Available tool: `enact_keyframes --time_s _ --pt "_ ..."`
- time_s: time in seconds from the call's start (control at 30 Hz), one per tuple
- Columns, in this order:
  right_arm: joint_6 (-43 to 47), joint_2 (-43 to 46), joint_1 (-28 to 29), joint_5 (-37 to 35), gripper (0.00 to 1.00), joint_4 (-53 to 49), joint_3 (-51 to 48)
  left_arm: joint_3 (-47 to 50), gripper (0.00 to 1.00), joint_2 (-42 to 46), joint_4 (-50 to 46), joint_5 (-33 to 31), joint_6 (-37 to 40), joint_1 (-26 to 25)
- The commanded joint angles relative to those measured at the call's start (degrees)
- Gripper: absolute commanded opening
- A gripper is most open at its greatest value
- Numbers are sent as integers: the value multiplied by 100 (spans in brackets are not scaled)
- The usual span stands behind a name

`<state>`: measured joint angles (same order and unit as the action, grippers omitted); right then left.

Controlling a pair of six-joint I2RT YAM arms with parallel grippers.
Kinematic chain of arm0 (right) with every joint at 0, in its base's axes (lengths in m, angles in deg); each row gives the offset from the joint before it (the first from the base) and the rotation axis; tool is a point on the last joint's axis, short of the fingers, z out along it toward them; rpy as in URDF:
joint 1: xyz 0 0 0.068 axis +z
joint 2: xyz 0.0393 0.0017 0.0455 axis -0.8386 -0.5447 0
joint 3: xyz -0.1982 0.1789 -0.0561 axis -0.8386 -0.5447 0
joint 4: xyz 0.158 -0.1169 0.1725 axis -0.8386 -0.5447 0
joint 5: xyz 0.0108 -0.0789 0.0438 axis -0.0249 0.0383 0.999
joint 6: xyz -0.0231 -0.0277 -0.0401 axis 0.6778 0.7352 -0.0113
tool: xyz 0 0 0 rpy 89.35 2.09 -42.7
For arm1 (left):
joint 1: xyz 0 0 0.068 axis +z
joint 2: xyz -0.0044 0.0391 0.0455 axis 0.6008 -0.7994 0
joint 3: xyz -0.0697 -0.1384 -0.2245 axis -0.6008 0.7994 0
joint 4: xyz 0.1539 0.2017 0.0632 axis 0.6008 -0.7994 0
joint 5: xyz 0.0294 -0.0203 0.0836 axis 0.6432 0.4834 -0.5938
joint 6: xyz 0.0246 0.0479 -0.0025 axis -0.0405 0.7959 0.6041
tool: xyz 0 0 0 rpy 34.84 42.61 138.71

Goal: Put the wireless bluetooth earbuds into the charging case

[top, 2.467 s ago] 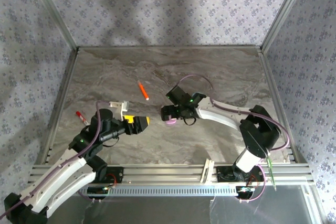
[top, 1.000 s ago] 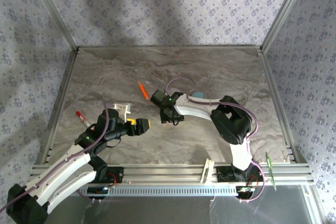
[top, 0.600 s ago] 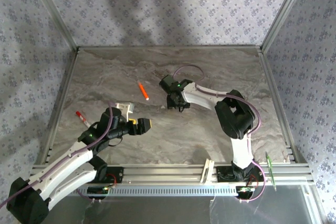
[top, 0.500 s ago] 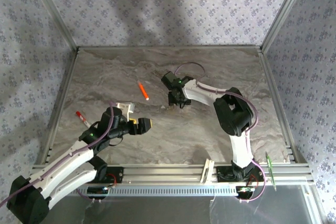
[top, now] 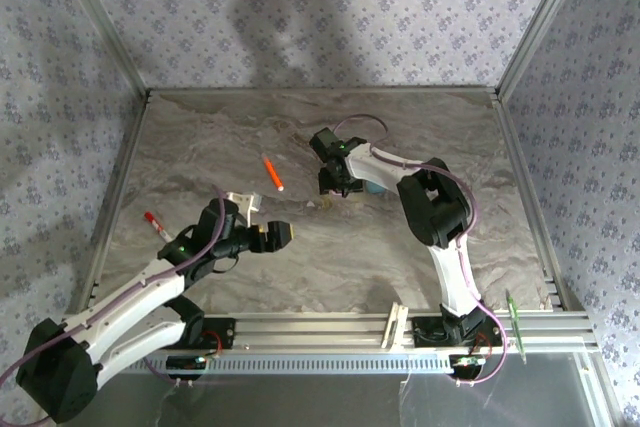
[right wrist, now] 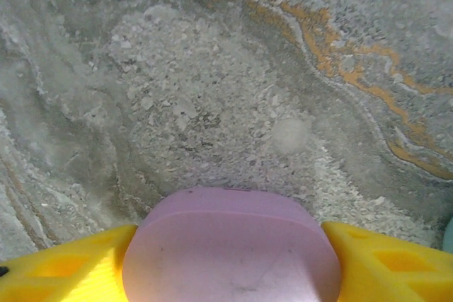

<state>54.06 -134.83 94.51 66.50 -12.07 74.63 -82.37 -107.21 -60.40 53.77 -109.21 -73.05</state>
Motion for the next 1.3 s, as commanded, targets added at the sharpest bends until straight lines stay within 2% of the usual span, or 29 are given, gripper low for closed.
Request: enact_keyframes --time_s 0.0,0.17,0.3,0.47,0.57,0.97,1.1,1.27 --pt "91 44 -15 170 75 -66 -16 -214 100 -117 264 85 90 -25" --pt "151 700 -34 390 89 259 -471 -313 100 -190 353 77 90 -33" --pt "217 1401 3 604 95 683 -1016 -387 100 -2 379 -135 72 -138" --pt "337 2607 88 1049 99 1592 -2245 -408 100 371 405 -373 81 -311" --pt "531 3472 227 1177 100 2089 -3131 -384 100 602 432 -512 116 -424" --pt "591 7085 1177 518 100 2755 -5448 2 100 1503 1066 -758 239 -1155" --pt "575 8021 1606 337 100 2890 -6060 27 100 1539 1103 -875 274 -1483" --pt "503 8670 1914 131 100 2937 -6564 8 100 1310 1013 -1153 259 -1774"
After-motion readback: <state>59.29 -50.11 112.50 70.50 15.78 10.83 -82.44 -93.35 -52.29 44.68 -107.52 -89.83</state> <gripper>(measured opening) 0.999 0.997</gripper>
